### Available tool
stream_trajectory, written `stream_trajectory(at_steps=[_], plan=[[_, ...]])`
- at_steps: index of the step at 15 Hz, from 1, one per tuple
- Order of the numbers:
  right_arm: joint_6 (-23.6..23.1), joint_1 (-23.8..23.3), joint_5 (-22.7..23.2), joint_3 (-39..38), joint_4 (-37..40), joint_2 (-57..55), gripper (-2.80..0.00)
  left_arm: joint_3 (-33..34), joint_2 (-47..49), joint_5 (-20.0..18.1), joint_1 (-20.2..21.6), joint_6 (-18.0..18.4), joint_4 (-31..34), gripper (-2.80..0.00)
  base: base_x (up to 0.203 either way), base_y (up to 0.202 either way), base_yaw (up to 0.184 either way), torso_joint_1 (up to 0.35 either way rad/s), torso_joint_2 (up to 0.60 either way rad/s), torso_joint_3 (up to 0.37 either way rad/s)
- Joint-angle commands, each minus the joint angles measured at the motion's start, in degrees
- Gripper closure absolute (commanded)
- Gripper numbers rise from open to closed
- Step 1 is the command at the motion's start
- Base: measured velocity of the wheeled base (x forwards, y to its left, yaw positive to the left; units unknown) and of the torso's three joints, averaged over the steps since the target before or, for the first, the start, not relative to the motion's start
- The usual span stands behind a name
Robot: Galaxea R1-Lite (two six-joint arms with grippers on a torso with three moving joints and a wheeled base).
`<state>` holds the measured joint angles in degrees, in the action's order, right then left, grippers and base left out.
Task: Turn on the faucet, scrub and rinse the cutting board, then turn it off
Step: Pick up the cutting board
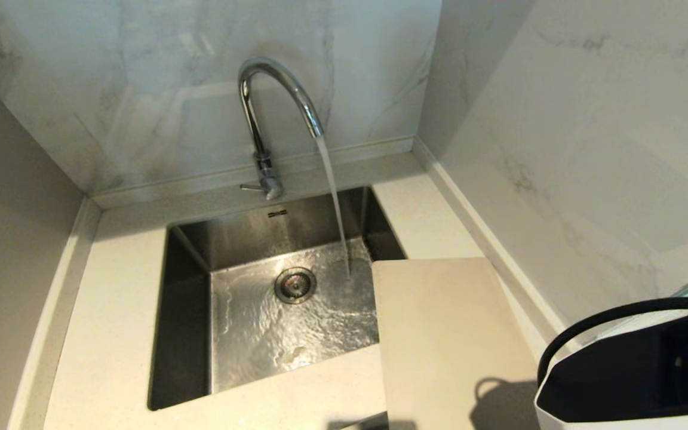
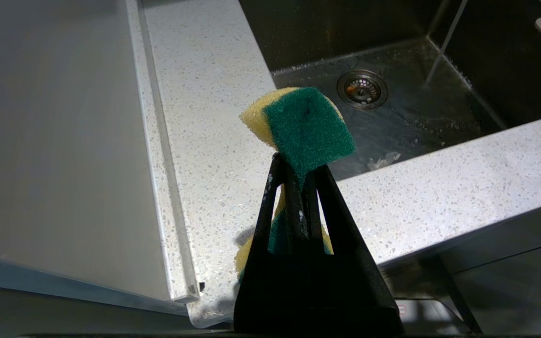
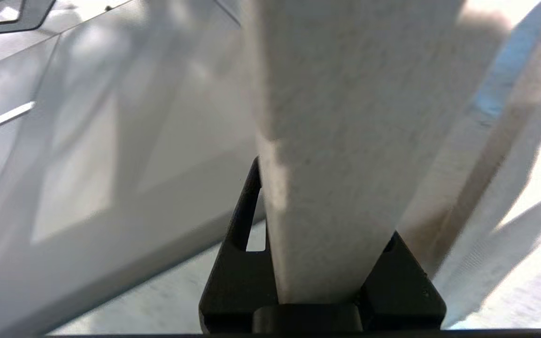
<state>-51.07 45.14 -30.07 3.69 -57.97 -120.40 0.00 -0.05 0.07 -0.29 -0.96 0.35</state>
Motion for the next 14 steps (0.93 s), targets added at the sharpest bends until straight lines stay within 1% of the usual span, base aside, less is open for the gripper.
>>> stream_trajectory(at_steps=[1, 9, 14], plan=[[-0.9, 0.0, -0.2, -0.7, -0.4, 3.4, 0.0, 0.0, 0.0, 0.0, 0.0, -0.1, 0.0, 0.0, 0.0, 0.0, 0.0, 0.0, 0.0, 0.0], [-2.6, 0.0, -0.1, -1.4, -0.4, 8.6, 0.0, 0.0, 0.0, 0.0, 0.0, -0.1, 0.0, 0.0, 0.0, 0.0, 0.0, 0.0, 0.0, 0.0], [-5.5, -0.1, -0.1, -1.2, -0.4, 12.3, 0.0, 0.0, 0.0, 0.0, 0.0, -0.1, 0.0, 0.0, 0.0, 0.0, 0.0, 0.0, 0.0, 0.0]])
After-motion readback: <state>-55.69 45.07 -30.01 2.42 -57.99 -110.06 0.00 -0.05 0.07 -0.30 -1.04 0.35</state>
